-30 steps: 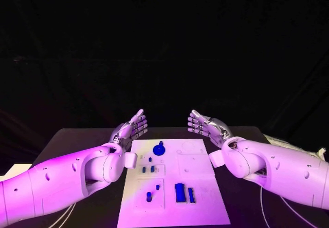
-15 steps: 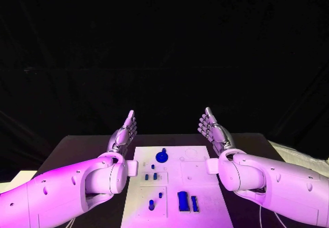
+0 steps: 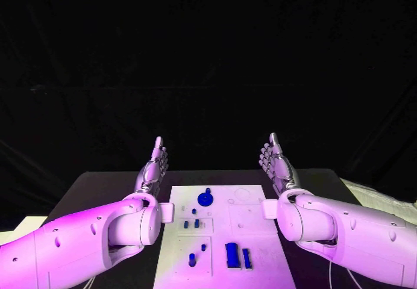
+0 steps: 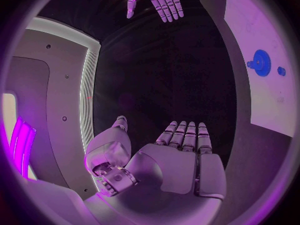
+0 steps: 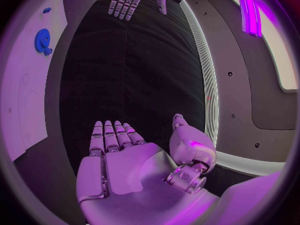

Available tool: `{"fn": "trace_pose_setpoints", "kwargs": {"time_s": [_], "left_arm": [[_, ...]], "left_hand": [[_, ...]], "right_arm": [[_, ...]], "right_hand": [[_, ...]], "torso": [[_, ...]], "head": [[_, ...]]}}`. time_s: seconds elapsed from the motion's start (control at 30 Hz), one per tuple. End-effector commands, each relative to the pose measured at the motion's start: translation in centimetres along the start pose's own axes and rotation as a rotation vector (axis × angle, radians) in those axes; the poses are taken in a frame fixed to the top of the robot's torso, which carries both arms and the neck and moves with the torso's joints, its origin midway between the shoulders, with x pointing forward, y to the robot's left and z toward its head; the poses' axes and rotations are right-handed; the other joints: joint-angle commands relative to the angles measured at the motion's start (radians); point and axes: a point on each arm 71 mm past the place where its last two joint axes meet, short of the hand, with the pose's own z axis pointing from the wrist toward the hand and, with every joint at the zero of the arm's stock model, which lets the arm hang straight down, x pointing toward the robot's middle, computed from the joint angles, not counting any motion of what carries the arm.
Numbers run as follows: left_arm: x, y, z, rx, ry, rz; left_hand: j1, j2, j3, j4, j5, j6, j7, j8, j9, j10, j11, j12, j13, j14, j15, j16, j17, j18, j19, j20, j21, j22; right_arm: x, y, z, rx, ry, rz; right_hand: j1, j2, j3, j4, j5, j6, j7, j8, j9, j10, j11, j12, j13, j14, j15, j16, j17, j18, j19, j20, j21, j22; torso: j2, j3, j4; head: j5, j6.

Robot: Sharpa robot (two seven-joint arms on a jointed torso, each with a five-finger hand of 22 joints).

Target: Assemble the parts on the task board

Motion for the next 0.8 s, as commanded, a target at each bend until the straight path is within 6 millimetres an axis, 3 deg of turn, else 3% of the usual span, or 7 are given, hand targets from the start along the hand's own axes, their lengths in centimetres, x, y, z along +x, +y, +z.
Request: {"fn": "trace_pose_setpoints", "kwargs": {"time_s": [0.03, 0.17, 0.23, 0.27, 0.33, 0.43, 0.8], "left_arm": [[0.12, -0.28, -0.03, 0.03, 0.001, 0.009], [0.12, -0.28, -0.03, 0.03, 0.001, 0.009], [0.12, -0.28, -0.03, 0.03, 0.001, 0.009], [0.12, -0.28, -0.03, 0.03, 0.001, 0.009], [0.12, -0.28, -0.03, 0.03, 0.001, 0.009], [0.12, -0.28, -0.03, 0.03, 0.001, 0.009], [0.12, -0.28, -0.03, 0.03, 0.001, 0.009]], "left_hand": [[-0.061, 0.0, -0.011, 0.0, -0.007, -0.043, 0.001, -0.007, -0.001, -0.046, -0.001, -0.007, -0.001, -0.042, 0.0, -0.007, -0.001, -0.015, -0.037, -0.001, -0.006, -0.026], [-0.077, 0.0, -0.011, 0.0, -0.007, -0.057, 0.001, -0.007, -0.001, -0.061, -0.001, -0.007, -0.001, -0.056, 0.0, -0.007, -0.001, -0.015, -0.115, -0.001, -0.006, -0.026], [-0.088, 0.0, -0.011, 0.0, -0.007, -0.063, 0.001, -0.007, -0.001, -0.066, -0.001, -0.007, -0.001, -0.059, 0.0, -0.007, -0.001, -0.015, -0.115, -0.001, -0.006, -0.026], [-0.09, 0.0, -0.011, 0.0, -0.007, -0.066, 0.001, -0.007, -0.001, -0.069, -0.001, -0.007, -0.001, -0.13, 0.0, -0.007, -0.001, -0.015, -0.115, -0.001, -0.006, -0.026], [-0.099, 0.0, -0.011, 0.0, -0.007, -0.137, 0.001, -0.007, -0.001, -0.072, -0.001, -0.007, -0.001, -0.13, 0.0, -0.007, -0.001, -0.015, -0.115, -0.001, -0.006, -0.026], [-0.19, 0.0, -0.011, 0.0, -0.007, -0.137, 0.001, -0.007, -0.001, -0.143, -0.001, -0.007, -0.001, -0.13, 0.0, -0.007, -0.001, -0.015, -0.115, -0.001, -0.006, -0.026], [-0.19, 0.0, -0.011, 0.0, -0.007, -0.137, 0.001, -0.007, -0.001, -0.143, -0.001, -0.007, -0.001, -0.13, 0.0, -0.007, -0.001, -0.015, -0.115, -0.001, -0.006, -0.026]], "right_arm": [[0.03, 0.16, -0.04, -0.02, -0.004, -0.001], [0.03, 0.16, -0.04, -0.02, -0.004, -0.001], [0.03, 0.16, -0.04, -0.02, -0.004, -0.001], [0.03, 0.16, -0.04, -0.02, -0.004, -0.001], [0.03, 0.16, -0.04, -0.02, -0.004, -0.001], [0.03, 0.16, -0.04, -0.02, -0.004, -0.001], [0.03, 0.16, -0.04, -0.02, -0.004, -0.001]], "right_hand": [[-0.062, -0.001, -0.006, 0.001, -0.005, -0.041, -0.001, -0.003, -0.001, -0.047, -0.001, -0.007, -0.002, -0.047, 0.001, -0.004, -0.003, -0.021, -0.04, -0.001, -0.015, -0.004], [-0.085, -0.001, -0.006, 0.001, -0.005, -0.058, -0.001, -0.003, -0.001, -0.064, -0.001, -0.007, -0.002, -0.064, 0.001, -0.004, -0.003, -0.021, -0.054, -0.001, -0.015, -0.004], [-0.123, -0.001, -0.006, 0.001, -0.005, -0.134, -0.001, -0.003, -0.001, -0.146, -0.001, -0.007, -0.002, -0.146, 0.001, -0.004, -0.003, -0.021, -0.125, -0.001, -0.015, -0.004], [-0.196, -0.001, -0.006, 0.001, -0.005, -0.134, -0.001, -0.003, -0.001, -0.146, -0.001, -0.007, -0.002, -0.146, 0.001, -0.004, -0.003, -0.021, -0.125, -0.001, -0.015, -0.004], [-0.196, -0.001, -0.006, 0.001, -0.005, -0.134, -0.001, -0.003, -0.001, -0.146, -0.001, -0.007, -0.002, -0.146, 0.001, -0.004, -0.003, -0.021, -0.125, -0.001, -0.015, -0.004], [-0.196, -0.001, -0.006, 0.001, -0.005, -0.134, -0.001, -0.003, -0.001, -0.146, -0.001, -0.007, -0.002, -0.146, 0.001, -0.004, -0.003, -0.021, -0.125, -0.001, -0.015, -0.004], [-0.196, -0.001, -0.006, 0.001, -0.005, -0.134, -0.001, -0.003, -0.001, -0.146, -0.001, -0.007, -0.002, -0.146, 0.001, -0.004, -0.003, -0.021, -0.125, -0.001, -0.015, -0.004]], "torso": [[0.0, -0.0001, 0.0], [0.0, -0.0001, 0.0], [0.0, -0.0001, 0.0], [0.0, -0.0001, 0.0], [0.0, -0.0001, 0.0], [0.0, -0.0001, 0.0], [0.0, -0.0001, 0.0]], "head": [[0.0, 0.0], [0.0, 0.0], [0.0, 0.0], [0.0, 0.0], [0.0, 0.0], [0.0, 0.0], [0.0, 0.0]]}}
